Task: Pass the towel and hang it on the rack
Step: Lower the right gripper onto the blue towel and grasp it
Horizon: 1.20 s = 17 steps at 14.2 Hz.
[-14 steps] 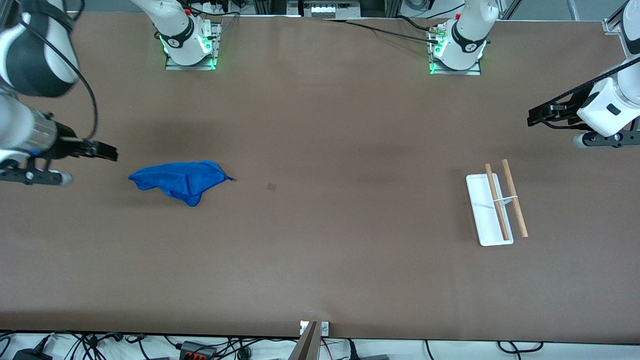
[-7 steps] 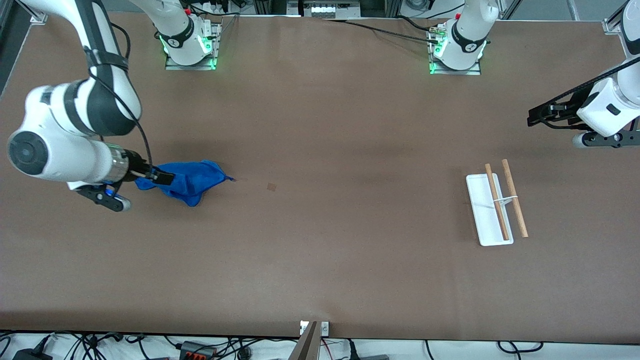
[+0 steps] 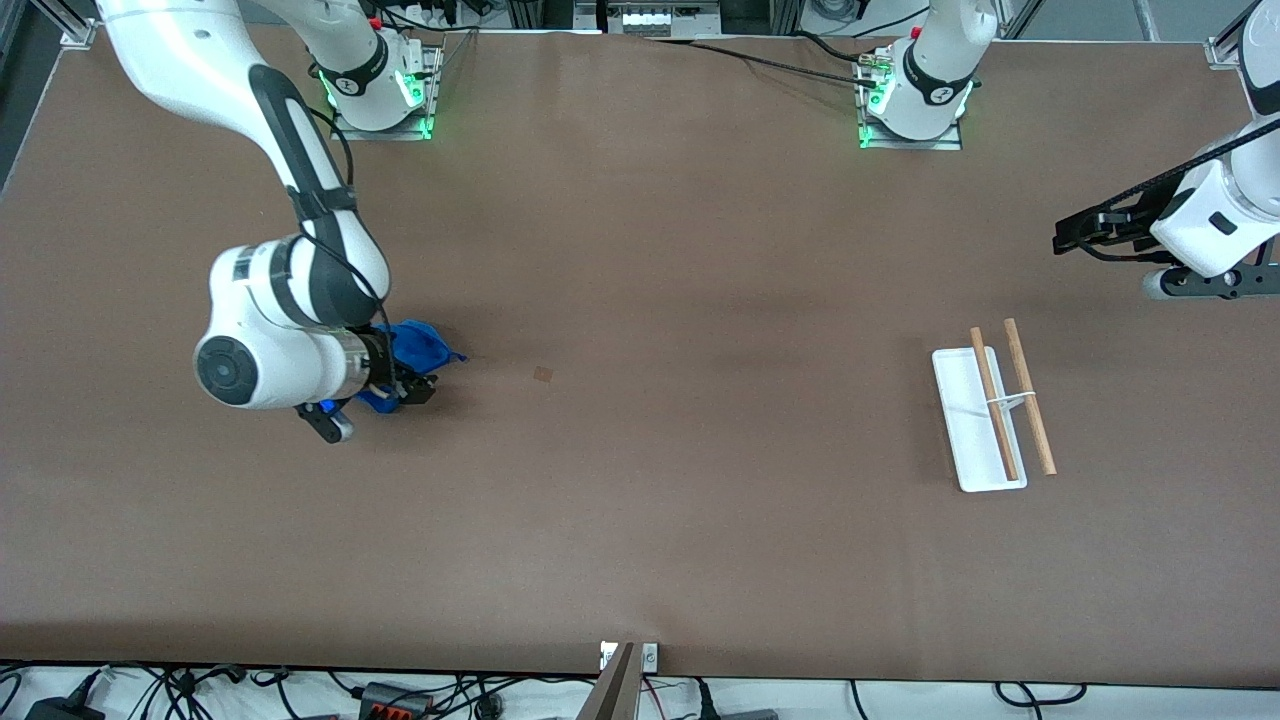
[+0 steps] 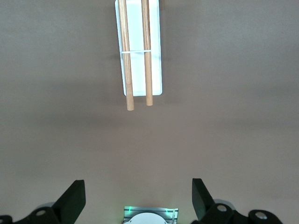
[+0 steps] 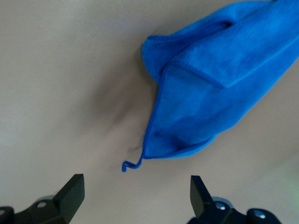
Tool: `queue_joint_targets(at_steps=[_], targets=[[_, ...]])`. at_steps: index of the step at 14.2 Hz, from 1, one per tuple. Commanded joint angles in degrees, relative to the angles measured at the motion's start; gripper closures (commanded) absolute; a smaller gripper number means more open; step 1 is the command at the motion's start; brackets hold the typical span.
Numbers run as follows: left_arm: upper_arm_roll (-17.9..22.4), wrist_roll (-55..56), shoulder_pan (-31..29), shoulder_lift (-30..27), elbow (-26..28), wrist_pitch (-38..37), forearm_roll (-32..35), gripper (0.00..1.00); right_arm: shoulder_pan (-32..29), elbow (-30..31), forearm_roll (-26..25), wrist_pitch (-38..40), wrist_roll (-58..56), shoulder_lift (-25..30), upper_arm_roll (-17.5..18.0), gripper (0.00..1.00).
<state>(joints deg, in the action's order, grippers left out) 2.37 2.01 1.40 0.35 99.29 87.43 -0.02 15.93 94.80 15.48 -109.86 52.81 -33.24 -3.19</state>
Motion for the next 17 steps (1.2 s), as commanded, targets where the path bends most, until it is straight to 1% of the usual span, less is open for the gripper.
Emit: queue_joint_targets(at_steps=[1, 3, 4, 7, 11, 12, 13, 14, 15, 16, 17], targets=[[-0.3, -1.1, -0.3, 0.2, -0.8, -0.9, 0.6, 0.0, 2.1, 3.6, 2.5, -5.2, 5.4, -0.6, -0.2, 0.0], [-0.3, -1.6, -0.4, 0.2, -0.8, -0.9, 0.6, 0.0, 2.4, 6.3, 2.7, -8.5, 5.9, -0.9, -0.2, 0.0], [-0.3, -1.8, -0.4, 0.2, -0.8, -0.9, 0.6, 0.0, 2.6, 7.0, 2.8, -8.9, 5.9, -0.9, -0.2, 0.0], [-0.3, -1.8, -0.4, 0.2, -0.8, -0.9, 0.6, 0.0, 2.8, 7.9, 4.2, -8.9, 5.9, -1.3, -0.2, 0.0], [-0.3, -1.8, -0.5, 0.2, -0.8, -0.9, 0.6, 0.0, 2.9, 8.8, 4.4, -8.9, 5.8, -1.3, -0.2, 0.0], [-0.3, -1.8, -0.4, 0.2, -0.8, -0.9, 0.6, 0.0, 3.0, 8.9, 4.4, -8.9, 5.8, -1.3, -0.2, 0.02], [-0.3, -1.8, -0.4, 0.2, -0.8, -0.9, 0.6, 0.0, 3.0, 8.9, 4.4, -8.9, 5.6, -1.3, -0.2, 0.1], [-0.3, -1.8, -0.4, 0.2, -0.8, -0.9, 0.6, 0.0, 3.1, 9.0, 4.4, -8.8, 5.6, -1.3, -0.2, 0.22], [-0.3, -1.8, -0.4, 0.2, -0.8, -0.9, 0.6, 0.0, 3.3, 9.1, 4.4, -8.8, 5.4, -1.3, -0.2, 0.3], [-0.3, -1.8, -0.5, 0.2, -0.8, -0.9, 0.6, 0.0, 3.4, 9.2, 4.4, -8.7, 4.9, -1.3, -0.2, 0.45], [-0.3, -1.8, -0.4, 0.2, -0.8, -0.9, 0.6, 0.0, 3.4, 9.3, 4.3, -8.7, 4.7, -1.3, -0.2, 0.55]])
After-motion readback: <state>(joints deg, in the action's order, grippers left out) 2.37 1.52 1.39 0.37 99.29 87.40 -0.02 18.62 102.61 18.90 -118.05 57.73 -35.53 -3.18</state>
